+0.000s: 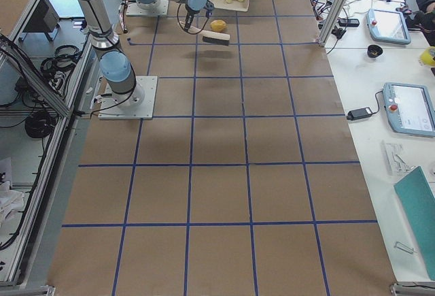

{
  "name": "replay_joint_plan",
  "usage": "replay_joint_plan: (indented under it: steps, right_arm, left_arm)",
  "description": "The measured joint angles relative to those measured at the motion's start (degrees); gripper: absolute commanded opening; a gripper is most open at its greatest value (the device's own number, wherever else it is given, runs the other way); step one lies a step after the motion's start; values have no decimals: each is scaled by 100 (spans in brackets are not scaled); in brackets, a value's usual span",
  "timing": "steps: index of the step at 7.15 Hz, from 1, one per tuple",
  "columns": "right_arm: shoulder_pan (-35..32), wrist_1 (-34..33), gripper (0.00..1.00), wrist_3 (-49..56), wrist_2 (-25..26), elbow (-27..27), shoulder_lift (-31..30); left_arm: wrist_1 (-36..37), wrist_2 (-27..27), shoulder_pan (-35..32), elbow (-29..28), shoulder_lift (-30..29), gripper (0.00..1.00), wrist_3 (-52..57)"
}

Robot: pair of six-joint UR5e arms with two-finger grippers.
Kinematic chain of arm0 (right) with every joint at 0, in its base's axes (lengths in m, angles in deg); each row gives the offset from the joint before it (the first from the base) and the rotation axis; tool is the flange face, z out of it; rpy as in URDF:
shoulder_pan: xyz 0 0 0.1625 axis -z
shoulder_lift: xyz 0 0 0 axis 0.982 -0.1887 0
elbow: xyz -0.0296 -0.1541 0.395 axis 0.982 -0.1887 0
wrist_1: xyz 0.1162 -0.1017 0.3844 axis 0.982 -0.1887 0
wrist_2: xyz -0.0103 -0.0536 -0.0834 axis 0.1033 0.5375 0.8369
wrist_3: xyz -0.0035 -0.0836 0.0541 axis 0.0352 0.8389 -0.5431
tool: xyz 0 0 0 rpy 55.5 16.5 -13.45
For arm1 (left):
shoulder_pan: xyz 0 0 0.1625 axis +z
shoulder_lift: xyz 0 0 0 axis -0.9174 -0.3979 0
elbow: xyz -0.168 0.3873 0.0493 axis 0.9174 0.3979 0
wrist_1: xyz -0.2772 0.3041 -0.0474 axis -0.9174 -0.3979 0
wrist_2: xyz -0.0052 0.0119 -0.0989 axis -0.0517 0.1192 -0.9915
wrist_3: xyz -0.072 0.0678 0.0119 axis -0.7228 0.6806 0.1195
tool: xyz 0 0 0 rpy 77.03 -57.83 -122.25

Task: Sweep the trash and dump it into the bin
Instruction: 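Pull the dustpan back with left gripper while right moves brush toward yellow ball, then sweep the yellow ball into the dustpan with the brush in the right gripper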

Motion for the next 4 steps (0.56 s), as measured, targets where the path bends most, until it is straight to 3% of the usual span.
replay_joint_plan:
  steps: [2, 4]
  right_arm:
    - [-194, -269, 3, -261, -13, 24, 117]
    - [-401, -547, 3, -563, -119, 31, 250]
  left_arm:
    - [734, 569, 47, 687, 182, 0, -384]
    - [737, 1031, -47, 804, 316, 0, -993]
